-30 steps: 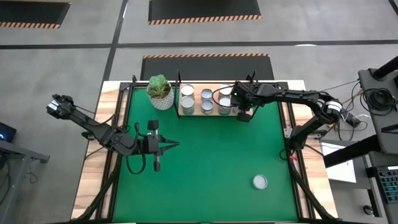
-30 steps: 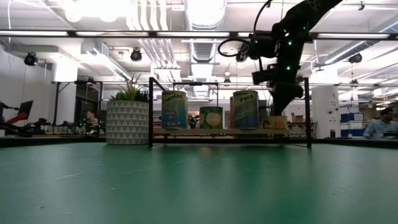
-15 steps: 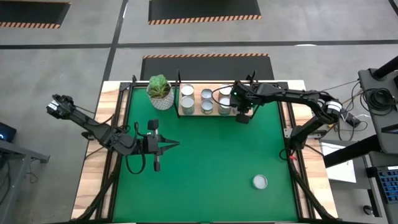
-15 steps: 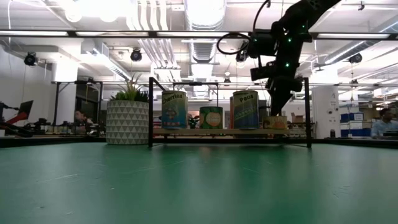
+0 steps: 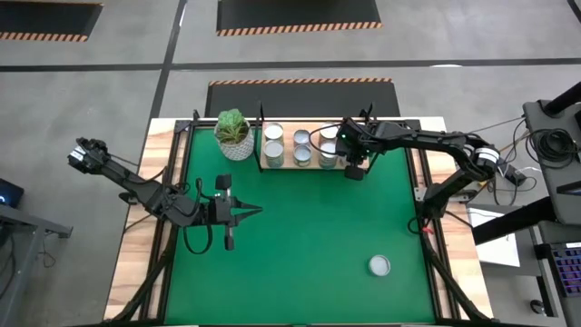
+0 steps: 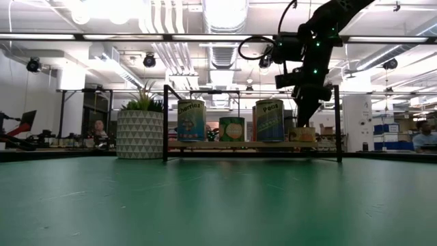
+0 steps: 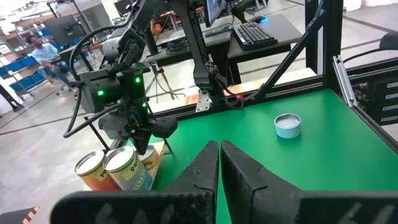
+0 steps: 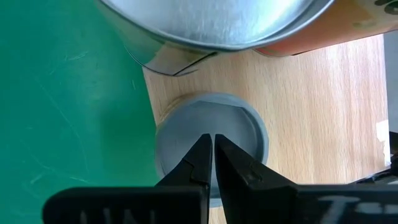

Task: Pick and place cans onto a shelf
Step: Put the canned mushrooms on the shelf, then put the canned salmon on the shelf

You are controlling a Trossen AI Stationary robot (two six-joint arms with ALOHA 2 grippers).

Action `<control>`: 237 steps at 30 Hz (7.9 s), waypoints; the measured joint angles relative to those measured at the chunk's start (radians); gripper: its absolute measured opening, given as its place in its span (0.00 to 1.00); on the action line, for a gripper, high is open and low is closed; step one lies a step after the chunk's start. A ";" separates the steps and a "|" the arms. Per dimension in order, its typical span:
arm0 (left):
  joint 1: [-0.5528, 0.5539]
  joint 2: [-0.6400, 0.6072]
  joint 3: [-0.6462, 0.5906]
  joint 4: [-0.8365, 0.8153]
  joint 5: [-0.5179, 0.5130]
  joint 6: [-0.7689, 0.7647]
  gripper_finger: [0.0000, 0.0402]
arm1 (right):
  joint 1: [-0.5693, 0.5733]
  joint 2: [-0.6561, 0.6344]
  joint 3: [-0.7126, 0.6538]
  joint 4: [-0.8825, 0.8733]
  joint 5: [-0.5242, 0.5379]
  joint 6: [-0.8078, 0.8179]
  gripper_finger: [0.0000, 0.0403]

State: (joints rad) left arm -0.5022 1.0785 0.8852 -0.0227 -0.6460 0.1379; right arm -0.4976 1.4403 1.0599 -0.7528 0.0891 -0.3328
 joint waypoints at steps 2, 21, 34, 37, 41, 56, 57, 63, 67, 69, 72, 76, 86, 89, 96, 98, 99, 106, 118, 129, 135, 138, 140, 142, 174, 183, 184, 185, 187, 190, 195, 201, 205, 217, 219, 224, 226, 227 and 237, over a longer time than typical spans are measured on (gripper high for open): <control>0.000 0.000 0.000 0.000 0.000 0.000 0.00 | 0.000 0.000 0.000 0.000 0.000 0.000 0.02; 0.000 0.000 0.000 0.000 0.000 0.000 0.00 | 0.000 0.001 -0.002 0.000 0.017 0.000 0.02; 0.000 0.000 0.000 0.000 0.000 0.000 0.00 | -0.001 0.001 -0.002 0.002 0.105 0.010 0.02; 0.000 0.000 0.000 0.000 0.000 0.000 0.00 | -0.001 0.001 -0.002 0.003 0.105 0.011 0.02; 0.000 0.000 0.000 0.000 0.000 0.000 0.00 | 0.000 0.001 -0.002 0.003 0.122 0.020 0.02; 0.000 0.000 0.000 0.000 0.000 0.000 0.00 | 0.000 0.000 0.165 -0.253 -0.065 0.110 0.02; 0.000 0.000 0.000 0.000 0.000 0.000 0.00 | 0.001 0.000 0.169 -0.262 -0.117 0.111 0.02; 0.000 0.000 0.000 0.000 0.000 0.000 0.00 | 0.014 0.002 0.140 -0.257 -0.262 0.116 0.02; 0.000 0.000 0.000 -0.001 0.000 0.000 0.00 | 0.028 0.003 0.097 -0.228 -0.257 0.115 0.02; 0.000 0.000 0.000 -0.001 0.000 0.000 0.00 | 0.034 0.003 0.073 -0.199 -0.224 0.114 0.02; 0.000 0.000 0.000 -0.001 0.000 0.000 0.00 | 0.038 0.003 0.035 -0.140 -0.165 0.115 0.02; 0.000 0.000 0.000 -0.001 0.000 0.000 0.00 | 0.037 0.003 0.007 -0.106 -0.046 0.119 0.02; 0.000 0.000 0.000 -0.001 0.001 0.001 0.00 | 0.033 0.003 0.021 -0.047 0.176 0.122 0.02; 0.000 0.000 0.000 -0.001 0.000 0.002 0.00 | 0.032 0.003 0.035 -0.056 0.175 0.115 0.02; 0.000 0.001 0.000 -0.001 0.000 0.003 0.00 | 0.038 0.000 0.102 -0.163 0.093 0.136 0.02; 0.000 0.000 0.000 -0.001 0.000 0.003 0.00 | 0.054 -0.016 0.120 -0.186 0.093 0.169 0.02; 0.000 0.000 0.000 -0.001 0.001 0.003 0.00 | 0.068 -0.030 0.126 -0.186 0.094 0.189 0.02; 0.000 0.001 -0.006 -0.003 0.001 0.003 0.00 | 0.228 -0.134 0.138 -0.180 -0.020 0.390 0.02; 0.000 0.001 -0.003 0.000 0.001 -0.029 0.00 | 0.628 -0.181 0.141 -0.188 -0.236 0.868 0.02; 0.000 0.001 -0.002 0.000 0.001 -0.060 0.00 | 1.044 -0.090 0.073 -0.214 -0.327 1.693 0.02; 0.000 0.001 -0.002 0.000 0.002 -0.061 0.00 | 1.170 -0.063 0.028 -0.202 -0.178 1.959 0.05; 0.000 0.001 -0.002 0.000 0.002 -0.065 0.00 | 1.204 -0.047 0.026 -0.200 -0.167 2.008 0.13; 0.000 0.001 -0.002 0.000 0.002 -0.069 0.00 | 1.216 -0.034 0.027 -0.198 -0.156 2.026 0.21; 0.000 0.001 -0.002 0.000 0.002 -0.072 0.00 | 1.225 -0.021 0.027 -0.197 -0.139 2.045 0.32; 0.000 0.001 -0.005 0.000 0.002 -0.079 0.00 | 1.259 0.226 0.027 -0.193 -0.194 2.045 0.71; 0.000 0.001 -0.005 0.000 0.002 -0.080 0.00 | 1.184 0.208 0.103 -0.295 -0.193 1.854 0.66; 0.000 0.001 -0.005 0.000 0.002 -0.080 0.00 | 1.164 0.207 0.125 -0.325 -0.187 1.818 0.67; 0.000 0.001 -0.005 0.000 0.002 -0.080 0.00 | 1.141 0.206 0.148 -0.361 -0.169 1.777 0.68; 0.000 0.001 -0.005 0.000 0.002 -0.079 0.00 | 1.097 0.205 0.197 -0.424 -0.117 1.689 0.69; 0.000 0.001 -0.005 0.000 0.002 -0.079 0.00 | 1.023 0.204 0.271 -0.512 -0.053 1.476 0.68; 0.000 0.001 -0.005 0.000 0.002 -0.079 0.00 | 0.875 0.203 0.338 -0.603 0.025 0.952 0.68; 0.000 0.001 -0.005 0.000 0.002 -0.080 0.00 | 0.650 0.186 0.308 -0.609 0.072 0.548 0.68; 0.000 0.001 -0.005 -0.001 0.002 -0.079 0.00 | 0.485 0.158 0.277 -0.573 0.086 0.388 0.68; 0.000 -0.001 0.006 0.022 -0.066 0.035 0.00 | 0.175 0.103 0.227 -0.437 0.095 0.143 0.69; 0.000 -0.001 0.006 0.021 -0.102 0.055 0.00 | 0.156 0.105 0.227 -0.411 0.096 0.110 0.69; 0.000 -0.001 0.006 -0.004 -0.167 0.064 0.00 | 0.109 0.115 0.215 -0.360 0.094 0.076 0.69; 0.000 -0.001 0.006 -0.007 -0.185 0.064 0.00 | 0.098 0.115 0.207 -0.365 0.095 0.071 0.69; 0.000 -0.001 0.006 -0.007 -0.193 0.067 0.00 | 0.094 0.115 0.202 -0.362 0.095 0.071 0.69; 0.000 -0.004 0.009 -0.010 -0.203 0.100 0.00 | 0.082 0.133 0.147 -0.279 0.095 0.058 0.69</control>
State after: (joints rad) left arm -0.5022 1.0744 0.8945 -0.0328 -0.8494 0.2381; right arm -0.4156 1.5734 1.2068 -1.0321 0.1837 -0.2752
